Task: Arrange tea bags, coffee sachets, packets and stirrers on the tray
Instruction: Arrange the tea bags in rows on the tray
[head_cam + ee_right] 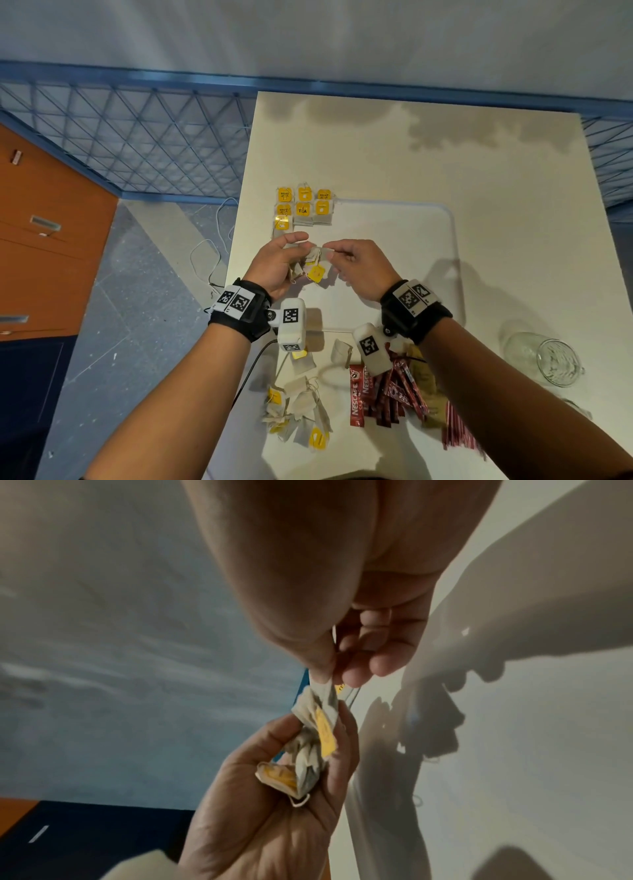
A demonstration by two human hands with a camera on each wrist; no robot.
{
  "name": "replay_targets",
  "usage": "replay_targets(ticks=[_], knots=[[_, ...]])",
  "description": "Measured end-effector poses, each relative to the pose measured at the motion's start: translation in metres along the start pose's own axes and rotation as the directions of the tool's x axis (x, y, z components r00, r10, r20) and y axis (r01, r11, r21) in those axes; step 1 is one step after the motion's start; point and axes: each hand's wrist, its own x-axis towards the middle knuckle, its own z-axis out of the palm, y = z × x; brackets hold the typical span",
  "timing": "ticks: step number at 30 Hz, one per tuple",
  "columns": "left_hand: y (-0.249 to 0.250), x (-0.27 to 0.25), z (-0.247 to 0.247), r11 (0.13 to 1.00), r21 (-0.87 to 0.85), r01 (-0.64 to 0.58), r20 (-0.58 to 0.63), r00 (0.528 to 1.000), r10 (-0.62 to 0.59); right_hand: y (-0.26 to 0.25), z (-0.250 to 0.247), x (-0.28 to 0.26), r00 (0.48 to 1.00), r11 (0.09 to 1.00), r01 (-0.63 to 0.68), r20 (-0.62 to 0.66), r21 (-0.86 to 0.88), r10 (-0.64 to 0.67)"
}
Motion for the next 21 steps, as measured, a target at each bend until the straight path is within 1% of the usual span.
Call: replay_targets(ticks=[4, 8, 9, 13, 17, 19, 21], knots=[[0.0, -0.006, 0.008, 0.999, -0.028, 0.018, 0.001, 1.0, -0.018, -0.008, -0.002, -0.005, 1.0, 1.0, -0.013, -0.01, -0.003, 0.013], [-0.003, -0.01, 0.012, 0.999, 0.043, 0.033, 0.09, 0.995, -0.037, -0.013, -0.003, -0.009, 1.0, 0.999, 0.006, -0.01, -0.033, -0.007], [-0.004, -0.009, 0.012, 0.998, 0.05, 0.039, 0.095, 0.995, -0.043, -0.014, -0.003, -0.009, 1.0, 1.0, 0.004, -0.015, -0.03, -0.005], [-0.005, -0.009, 0.013, 0.998, 0.015, 0.053, 0.06, 0.997, -0.054, -0.017, -0.006, -0.01, 0.998, 0.999, -0.04, -0.049, -0.02, 0.039], [-0.007, -0.008, 0.01, 0.997, -0.029, 0.069, 0.039, 0.997, -0.068, -0.02, -0.011, -0.011, 0.992, 0.995, -0.075, -0.092, 0.061, 0.081], [-0.008, -0.007, 0.008, 0.996, -0.046, 0.078, 0.036, 0.996, -0.076, -0.024, -0.012, -0.011, 0.988, 0.993, -0.069, -0.129, 0.101, 0.081], [-0.009, -0.007, 0.006, 0.996, -0.026, 0.082, 0.023, 0.996, -0.081, -0.028, -0.013, -0.012, 0.987, 0.987, -0.05, -0.144, 0.154, 0.073]])
